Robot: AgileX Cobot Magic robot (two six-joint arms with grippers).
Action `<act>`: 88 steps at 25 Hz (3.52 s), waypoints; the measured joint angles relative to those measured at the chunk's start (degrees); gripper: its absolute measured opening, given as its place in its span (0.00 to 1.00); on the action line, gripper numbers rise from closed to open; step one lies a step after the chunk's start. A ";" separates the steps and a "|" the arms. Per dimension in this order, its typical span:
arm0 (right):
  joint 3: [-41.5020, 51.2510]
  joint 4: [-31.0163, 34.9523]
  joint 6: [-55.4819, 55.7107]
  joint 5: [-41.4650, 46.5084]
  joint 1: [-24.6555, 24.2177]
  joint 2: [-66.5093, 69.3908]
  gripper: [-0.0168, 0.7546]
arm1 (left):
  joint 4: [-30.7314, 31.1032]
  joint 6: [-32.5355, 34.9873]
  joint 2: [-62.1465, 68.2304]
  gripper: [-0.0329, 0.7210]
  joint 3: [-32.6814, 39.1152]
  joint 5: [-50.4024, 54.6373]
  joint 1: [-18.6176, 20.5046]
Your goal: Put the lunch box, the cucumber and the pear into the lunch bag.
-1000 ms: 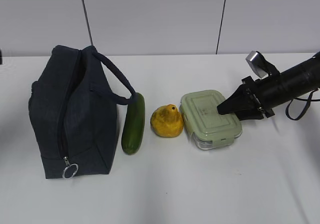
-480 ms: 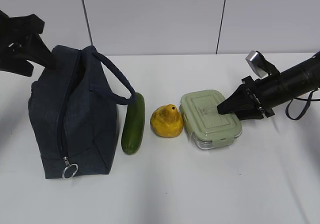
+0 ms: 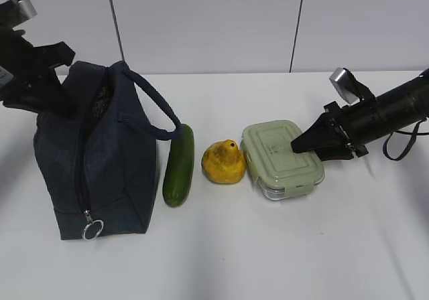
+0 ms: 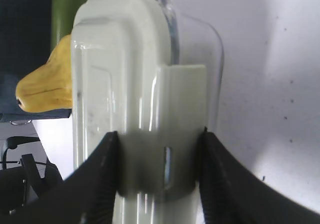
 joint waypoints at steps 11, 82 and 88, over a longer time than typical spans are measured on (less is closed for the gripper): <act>0.00 0.00 0.12 -0.11 0.00 -0.11 0.46 | 4.22 0.29 0.32 0.04 -11.21 0.82 -5.14; 0.27 -1.88 3.08 -2.30 0.00 -10.45 0.45 | 36.33 -18.34 6.29 0.04 -15.99 0.69 -23.43; 0.27 0.35 3.46 -2.41 0.00 -10.45 0.45 | 36.43 -19.35 6.95 0.04 -15.99 0.28 -23.79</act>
